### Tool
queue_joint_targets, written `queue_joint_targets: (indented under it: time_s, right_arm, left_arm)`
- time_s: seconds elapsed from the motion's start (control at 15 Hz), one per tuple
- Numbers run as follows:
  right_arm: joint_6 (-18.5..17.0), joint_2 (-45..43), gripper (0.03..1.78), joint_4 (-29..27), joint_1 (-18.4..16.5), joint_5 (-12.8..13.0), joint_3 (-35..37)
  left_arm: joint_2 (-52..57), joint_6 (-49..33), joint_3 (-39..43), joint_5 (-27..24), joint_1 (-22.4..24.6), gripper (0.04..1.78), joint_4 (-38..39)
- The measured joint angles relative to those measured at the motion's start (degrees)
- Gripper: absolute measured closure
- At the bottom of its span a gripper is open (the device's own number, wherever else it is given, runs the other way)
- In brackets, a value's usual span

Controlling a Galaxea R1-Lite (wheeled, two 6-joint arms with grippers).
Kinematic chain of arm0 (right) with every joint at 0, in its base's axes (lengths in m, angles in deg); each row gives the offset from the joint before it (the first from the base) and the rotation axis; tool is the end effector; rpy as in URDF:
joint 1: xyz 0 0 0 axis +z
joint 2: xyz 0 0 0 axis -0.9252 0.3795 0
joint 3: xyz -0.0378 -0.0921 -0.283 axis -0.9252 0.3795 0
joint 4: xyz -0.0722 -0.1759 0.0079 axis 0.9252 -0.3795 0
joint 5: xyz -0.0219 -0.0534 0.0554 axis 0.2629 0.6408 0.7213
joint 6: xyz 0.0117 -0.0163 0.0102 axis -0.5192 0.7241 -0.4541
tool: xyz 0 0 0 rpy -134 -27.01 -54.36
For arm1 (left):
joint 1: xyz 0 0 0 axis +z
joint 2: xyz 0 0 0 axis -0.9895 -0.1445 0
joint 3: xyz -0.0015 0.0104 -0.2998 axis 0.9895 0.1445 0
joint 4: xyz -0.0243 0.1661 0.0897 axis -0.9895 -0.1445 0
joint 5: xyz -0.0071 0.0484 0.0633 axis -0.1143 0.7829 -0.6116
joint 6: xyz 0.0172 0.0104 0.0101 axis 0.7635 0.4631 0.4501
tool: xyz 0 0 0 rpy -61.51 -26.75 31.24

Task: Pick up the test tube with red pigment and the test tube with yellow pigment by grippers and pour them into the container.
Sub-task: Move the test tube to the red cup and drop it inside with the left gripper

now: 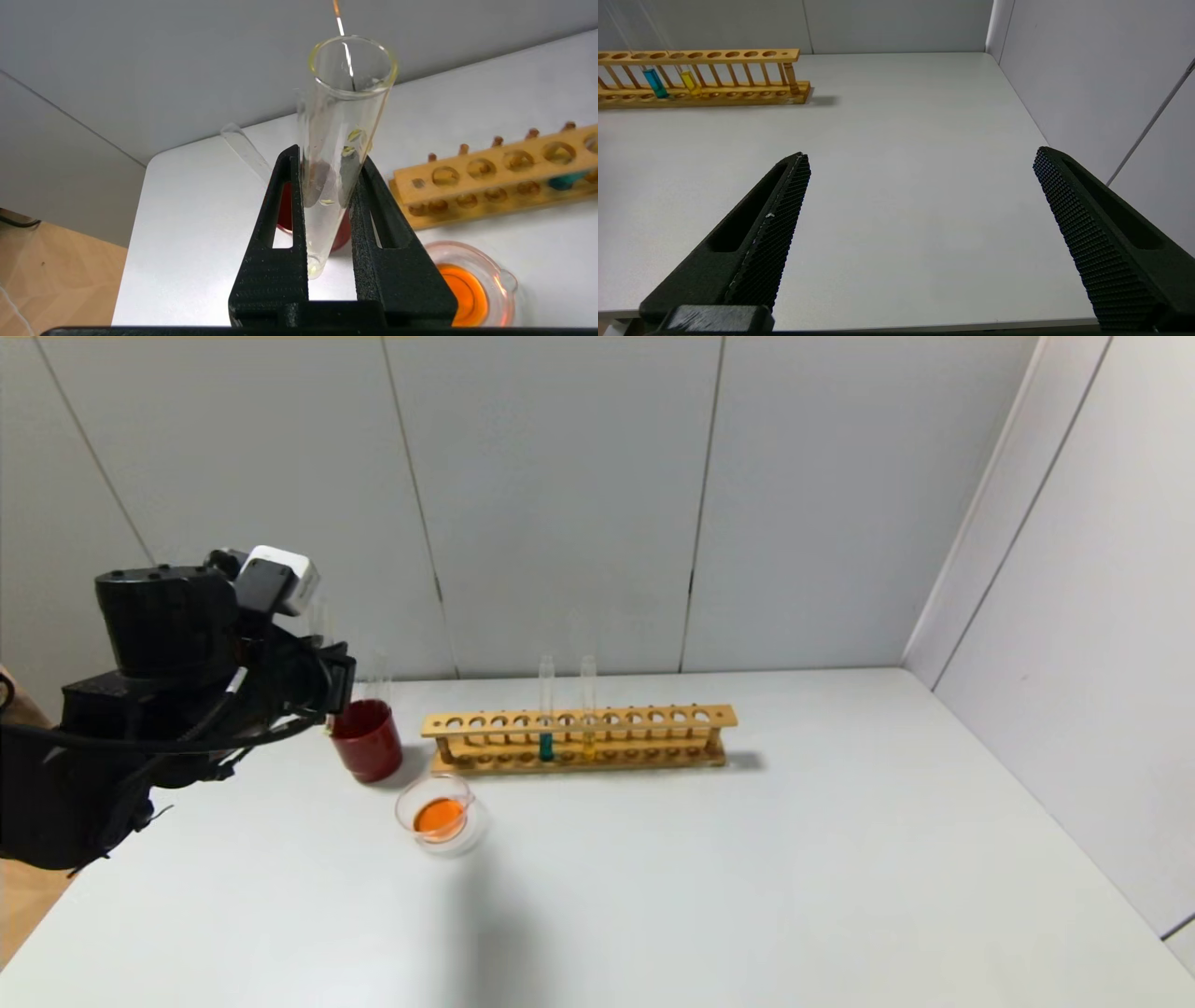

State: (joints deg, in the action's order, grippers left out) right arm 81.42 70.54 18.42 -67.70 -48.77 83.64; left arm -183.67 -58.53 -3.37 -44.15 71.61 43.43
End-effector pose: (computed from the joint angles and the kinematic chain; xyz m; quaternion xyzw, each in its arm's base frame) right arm -0.0229 -0.0001 0.0760 0.0046 -0.0035 -0.0023 1.0000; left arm 0.2940 -0.0479 0.1917 0.1291 0.0791 0.0005 0.9885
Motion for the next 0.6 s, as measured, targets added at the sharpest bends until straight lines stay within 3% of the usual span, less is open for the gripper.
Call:
queue_joint_targets:
  time_s: [0.13,0.6]
  right_arm:
    - [0.00,0.00,0.06,0.00,0.00,0.00,0.00]
    - [0.00,0.00,0.06,-0.02,0.00,0.00,0.00]
  left_arm:
    - [-0.91,-2.97,-2.95,-2.36,1.73,1.51,-0.05]
    - [-10.03,-8.37,-10.90,-2.76,4.96,1.51,1.08]
